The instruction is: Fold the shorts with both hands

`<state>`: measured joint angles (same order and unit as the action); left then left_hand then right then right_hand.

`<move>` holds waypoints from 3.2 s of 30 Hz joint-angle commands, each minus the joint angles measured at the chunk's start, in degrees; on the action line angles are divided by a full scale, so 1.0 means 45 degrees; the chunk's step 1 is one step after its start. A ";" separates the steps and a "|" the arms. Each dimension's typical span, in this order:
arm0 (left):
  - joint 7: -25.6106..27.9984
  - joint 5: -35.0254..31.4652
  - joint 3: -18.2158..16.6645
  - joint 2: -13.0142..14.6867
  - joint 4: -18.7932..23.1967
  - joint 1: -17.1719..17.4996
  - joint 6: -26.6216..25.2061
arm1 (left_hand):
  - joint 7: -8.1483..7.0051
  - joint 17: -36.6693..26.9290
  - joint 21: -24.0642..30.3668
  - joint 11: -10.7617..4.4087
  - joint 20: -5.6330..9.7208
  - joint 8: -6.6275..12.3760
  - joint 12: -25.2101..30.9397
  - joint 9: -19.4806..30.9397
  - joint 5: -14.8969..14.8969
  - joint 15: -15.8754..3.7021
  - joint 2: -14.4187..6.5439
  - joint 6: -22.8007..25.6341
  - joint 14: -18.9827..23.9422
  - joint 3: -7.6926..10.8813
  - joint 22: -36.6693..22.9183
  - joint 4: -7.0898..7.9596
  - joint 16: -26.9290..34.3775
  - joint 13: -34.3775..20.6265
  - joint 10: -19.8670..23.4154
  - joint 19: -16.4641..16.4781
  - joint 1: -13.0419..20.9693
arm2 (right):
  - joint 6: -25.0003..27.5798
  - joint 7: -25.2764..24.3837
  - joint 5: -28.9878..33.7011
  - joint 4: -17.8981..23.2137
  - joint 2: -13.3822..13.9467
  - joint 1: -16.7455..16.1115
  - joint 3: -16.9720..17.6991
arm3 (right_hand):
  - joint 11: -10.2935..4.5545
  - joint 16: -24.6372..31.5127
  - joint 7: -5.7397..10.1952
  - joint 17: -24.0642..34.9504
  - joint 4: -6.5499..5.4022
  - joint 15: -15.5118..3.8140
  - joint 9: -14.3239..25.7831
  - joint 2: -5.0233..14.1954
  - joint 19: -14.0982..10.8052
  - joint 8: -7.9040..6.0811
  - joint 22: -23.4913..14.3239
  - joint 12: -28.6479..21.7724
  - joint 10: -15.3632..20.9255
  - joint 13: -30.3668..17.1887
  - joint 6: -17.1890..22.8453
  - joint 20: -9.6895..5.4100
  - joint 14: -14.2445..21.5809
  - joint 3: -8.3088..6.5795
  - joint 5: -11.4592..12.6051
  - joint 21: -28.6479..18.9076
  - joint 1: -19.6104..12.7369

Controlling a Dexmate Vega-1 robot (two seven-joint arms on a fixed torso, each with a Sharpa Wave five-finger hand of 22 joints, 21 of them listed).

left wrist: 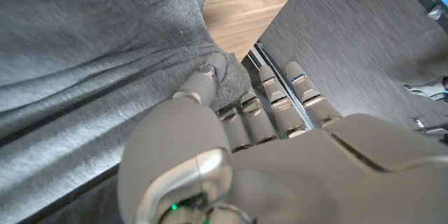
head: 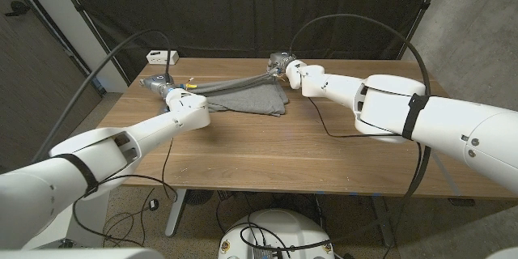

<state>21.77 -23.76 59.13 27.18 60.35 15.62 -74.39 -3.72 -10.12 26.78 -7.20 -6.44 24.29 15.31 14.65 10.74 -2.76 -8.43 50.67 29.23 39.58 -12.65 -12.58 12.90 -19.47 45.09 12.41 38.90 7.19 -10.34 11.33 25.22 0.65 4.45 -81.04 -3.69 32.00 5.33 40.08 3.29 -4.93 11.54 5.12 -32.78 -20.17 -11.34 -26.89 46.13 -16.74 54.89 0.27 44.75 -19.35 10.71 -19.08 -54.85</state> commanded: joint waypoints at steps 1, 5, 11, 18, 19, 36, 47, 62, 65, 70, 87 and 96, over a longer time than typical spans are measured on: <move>0.4298 0.1068 -0.2051 -0.2519 -0.3720 -0.0268 0.0175 | 0.0536 -0.0044 0.0117 0.0164 -0.0086 -0.0593 -0.0251 -0.0112 -0.0049 -0.0940 0.0288 -0.0056 0.0138 -0.1830 -0.0031 0.1623 -0.0156 0.0009 -0.0525 0.0100 -0.0146 | 0.0073 -0.0953 -0.0454 0.0005 -0.0092 -0.0258 0.0395 | 0.0001 -0.0081 0.0081 -0.0048 -0.0238 -0.1403 0.0013 -0.0034 0.0004 0.0185 -0.0068 0.0218 -0.0314 0.0075 -0.0319 0.0196 0.0128 0.0103 0.0129 -0.0100 0.0472; 0.5750 0.1493 -0.2662 -0.3041 -0.4655 -0.0415 0.0376 | 0.0340 -0.0051 0.0130 0.0180 -0.0139 -0.1105 -0.0440 -0.0227 -0.0094 -0.0836 0.0409 -0.0914 0.0117 -0.1952 -0.0017 0.1537 -0.0244 0.0099 -0.0923 0.0013 -0.0314 | 0.0024 -0.1368 -0.0616 0.0005 -0.0109 -0.0338 0.0594 | 0.0030 -0.0112 0.0050 -0.0059 -0.0536 -0.1343 -0.0004 0.0041 0.0027 0.0316 -0.0076 0.0326 -0.0340 0.0137 -0.0473 0.0221 0.0173 0.0270 0.0155 -0.0114 0.0991; 0.7908 0.2220 -0.3372 -0.3787 -0.6372 -0.0838 0.0988 | 0.0146 -0.0083 0.0143 0.0254 -0.0274 -0.1663 -0.0584 -0.0330 -0.0123 -0.0609 0.0210 -0.1840 0.0067 -0.1926 -0.0011 0.1500 -0.0300 0.0164 -0.1342 -0.0085 -0.0372 | -0.0078 -0.1991 -0.0479 0.0005 -0.0062 -0.0418 0.0584 | 0.0094 -0.0149 0.0056 -0.0084 -0.0677 -0.1377 -0.0013 0.0140 0.0039 0.0406 -0.0081 0.0432 -0.0419 0.0181 -0.0569 0.0230 0.0209 0.0314 0.0180 -0.0126 0.1236; 0.9385 0.1628 -0.4687 -0.3950 -0.6080 -0.0506 0.1145 | 0.0152 -0.0203 0.0213 0.0406 -0.0492 -0.2259 -0.0596 -0.0402 -0.0107 -0.0330 -0.0734 -0.2857 -0.0006 -0.1395 -0.0035 0.1856 -0.0284 0.0129 -0.1670 -0.0175 -0.0333 | -0.0815 -0.4319 -0.0304 0.0005 0.0152 -0.0771 0.0946 | 0.0132 -0.0190 0.0020 -0.0095 -0.0890 -0.1372 -0.0019 0.0458 0.0070 0.0475 -0.0086 0.0496 -0.0413 0.0203 -0.0611 0.0220 0.0217 0.0285 0.0207 -0.0132 0.1494; 0.9385 0.1450 -0.4772 -0.3936 -0.6005 -0.0465 0.1094 | 0.0093 -0.0216 0.0258 0.0392 -0.0482 -0.2491 -0.0588 -0.0428 -0.0085 -0.0318 -0.0748 -0.3318 -0.0005 -0.1104 -0.0047 0.1932 -0.0279 0.0115 -0.1736 -0.0180 -0.0222 | -0.0793 -0.4593 -0.0157 0.0032 0.0182 -0.0800 0.0905 | 0.0144 -0.0217 0.0012 -0.0106 -0.0878 -0.1375 -0.0019 0.0465 0.0067 0.0479 -0.0086 0.0508 -0.0424 0.0206 -0.0608 0.0217 0.0181 0.0271 0.0210 -0.0136 0.1484; 0.5848 0.1540 -0.2622 0.0251 0.2679 0.1971 -0.0606 | -0.0241 -0.0174 0.0430 0.0273 -0.0121 -0.2523 -0.0474 -0.0551 -0.0175 -0.0614 0.0415 -0.2843 -0.0171 -0.1834 -0.0017 0.1609 -0.0314 0.0256 -0.1512 -0.0165 -0.0672 | -0.1874 -0.7524 0.1471 0.3847 0.2437 -0.2288 0.2265 | 0.0558 -0.1215 -0.0261 -0.0856 -0.0517 -0.1031 -0.0046 0.0595 0.0047 0.0801 -0.0078 0.0983 -0.0944 0.0309 -0.0863 0.0317 -0.0563 -0.0238 0.0085 -0.0229 0.1391; 0.2708 0.2650 -0.3017 0.3350 0.7433 0.3291 0.0728 | -0.0272 -0.0167 0.0160 0.0689 -0.0250 -0.3157 -0.0936 -0.0703 -0.0085 -0.0158 0.0728 -0.4554 -0.1411 -0.2375 0.0088 0.1849 -0.0567 0.0571 -0.2945 -0.0906 -0.1768 | -0.0517 -0.4912 0.2274 0.9299 0.4649 -0.4398 0.4337 | 0.0653 -0.2643 -0.0356 -0.2047 -0.0770 -0.0585 -0.0037 0.0576 0.0414 0.1510 -0.0020 0.1889 -0.2169 0.0554 -0.2069 0.0514 -0.1552 -0.0367 -0.0099 -0.0171 0.2491; 0.0401 0.2739 -0.3097 0.5418 0.9760 0.3892 0.1809 | -0.0608 -0.0113 -0.0276 0.0858 -0.0258 -0.3226 -0.1059 -0.0835 -0.0221 0.0090 0.1385 -0.6522 -0.3151 -0.3097 0.0169 0.1933 -0.0633 0.0998 -0.4705 -0.1902 -0.2908 | -0.1457 -0.2005 0.2183 1.2451 0.5922 -0.6453 0.6187 | 0.1004 -0.4005 -0.0527 -0.3153 -0.1153 0.0266 -0.0030 0.0961 0.0704 0.2135 0.0090 0.2823 -0.3321 0.0776 -0.3792 0.0713 -0.2918 -0.0636 -0.0072 -0.0016 0.3577; 0.0095 0.2930 -0.3442 0.5685 1.0110 0.4181 0.2116 | -0.0578 -0.0132 -0.0365 0.0956 -0.0356 -0.3244 -0.1034 -0.0861 -0.0204 0.0188 0.1547 -0.7033 -0.3426 -0.3337 0.0186 0.2058 -0.0596 0.1095 -0.5009 -0.2058 -0.3310 | -0.1809 -0.1863 0.2389 1.2654 0.6034 -0.6705 0.6365 | 0.1027 -0.4124 -0.0499 -0.3266 -0.1284 0.0333 -0.0035 0.0989 0.0864 0.2177 0.0112 0.2923 -0.3416 0.0810 -0.4033 0.0680 -0.3054 -0.0618 -0.0094 0.0072 0.3817; -0.0537 0.3389 -0.4018 0.6128 1.0557 0.4620 0.2640 | -0.0684 -0.0143 -0.0576 0.1187 -0.0590 -0.3276 -0.1011 -0.0909 -0.0120 0.0572 0.1837 -0.8303 -0.4053 -0.3825 0.0210 0.2361 -0.0577 0.1302 -0.5760 -0.2409 -0.4196 | -0.2041 -0.1464 0.2658 1.3039 0.6154 -0.7116 0.6596 | 0.1068 -0.4418 -0.0485 -0.3520 -0.1676 0.0342 -0.0055 0.1064 0.1295 0.2214 0.0147 0.3195 -0.3745 0.0895 -0.4594 0.0544 -0.3526 -0.0568 -0.0134 0.0312 0.4494; -0.3659 0.4759 -0.4849 0.7495 1.0681 0.4891 0.4983 | -0.1236 -0.0059 -0.1333 0.1508 -0.0735 -0.3277 -0.1121 -0.0985 0.0319 0.1199 0.2606 -1.2419 -0.6825 -0.4829 0.0273 0.2552 -0.0694 0.1739 -0.9053 -0.3475 -0.5387 | -0.2020 -0.0902 0.4500 1.3232 0.6213 -0.7648 0.6535 | 0.0545 -0.4962 0.0199 -0.4797 -0.1860 0.0078 -0.0162 0.0610 0.3486 0.2260 0.0218 0.3739 -0.6223 0.1153 -0.6921 0.0448 -0.6794 -0.0551 -0.0036 0.1528 0.5909; -0.4821 0.4379 -0.4431 0.7608 1.0482 0.4445 0.5186 | -0.1116 -0.0041 -0.1552 0.1442 -0.0740 -0.3282 -0.1104 -0.0992 0.0424 0.1325 0.2842 -1.3335 -0.7407 -0.5057 0.0287 0.2503 -0.0684 0.1789 -0.9744 -0.3796 -0.5459 | -0.1705 -0.0633 0.4990 1.3203 0.6082 -0.7788 0.6374 | 0.0454 -0.4945 0.0418 -0.5312 -0.1849 -0.0181 -0.0171 0.0501 0.4356 0.2292 0.0244 0.3696 -0.6835 0.1211 -0.7657 0.0418 -0.7912 -0.0434 -0.0017 0.1821 0.6367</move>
<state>7.18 -3.61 38.11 59.69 108.19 37.33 -53.80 -8.90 -10.12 19.90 -0.74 -9.64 9.52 10.38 10.11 12.13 3.09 3.78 -8.70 -3.49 17.26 -11.18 -1.26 9.93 -11.45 1.52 -4.14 14.49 -1.67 -14.71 30.84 84.32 28.53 -29.51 -51.81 -1.47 9.74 7.10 16.40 -5.00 -2.19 10.65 7.46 -13.60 -9.93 -10.11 -10.15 15.99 -11.17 21.25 2.15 9.65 -21.50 10.40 -11.01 -27.02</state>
